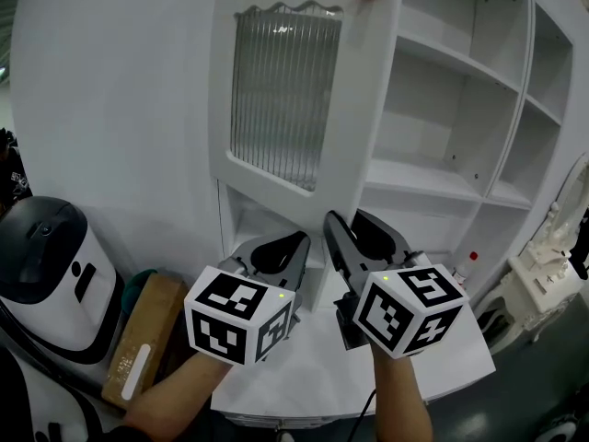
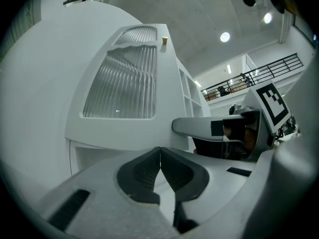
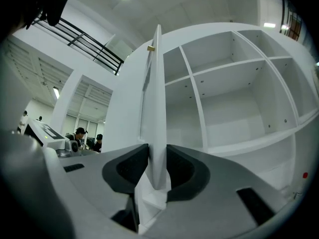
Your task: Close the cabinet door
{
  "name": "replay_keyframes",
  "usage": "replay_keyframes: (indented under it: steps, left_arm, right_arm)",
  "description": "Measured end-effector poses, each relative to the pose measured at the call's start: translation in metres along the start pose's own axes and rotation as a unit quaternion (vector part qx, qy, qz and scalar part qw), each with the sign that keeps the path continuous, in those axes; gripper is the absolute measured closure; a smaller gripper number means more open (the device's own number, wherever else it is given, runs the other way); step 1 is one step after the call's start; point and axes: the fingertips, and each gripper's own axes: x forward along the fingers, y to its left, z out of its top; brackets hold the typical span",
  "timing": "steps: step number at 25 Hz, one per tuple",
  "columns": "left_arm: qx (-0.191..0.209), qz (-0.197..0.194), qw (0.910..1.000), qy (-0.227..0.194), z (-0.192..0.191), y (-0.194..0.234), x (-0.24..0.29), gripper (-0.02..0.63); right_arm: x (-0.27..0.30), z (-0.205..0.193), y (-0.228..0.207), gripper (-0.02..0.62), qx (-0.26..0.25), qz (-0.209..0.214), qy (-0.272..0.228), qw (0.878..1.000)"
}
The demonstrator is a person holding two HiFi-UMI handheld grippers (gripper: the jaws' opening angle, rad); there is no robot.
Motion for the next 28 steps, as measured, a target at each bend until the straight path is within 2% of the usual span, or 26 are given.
replay_keyframes:
  steps: [14,22,28]
  left_arm:
    - [0.000,-0.001,1.0000,0.004,-0.007,0.002,0.053,0.592]
    - [0.007,0.002,1.0000,0.003,-0.005,0.000,0.072,0.592]
    - [0.009,0.007,0.9999,0.002,-0.005,-0.001,0.085,0.592]
  right_arm:
    - [0.020,-0.002,-0.042,0.465,0.001,0.021,-0.002,1.000]
    - [0.028,-0.002,-0.065,0.463,-0.042,-0.014,0.000,0.999]
    - [0.036,-0.005,-0.076,0.463,-0.035,-0.002,0.003,0.999]
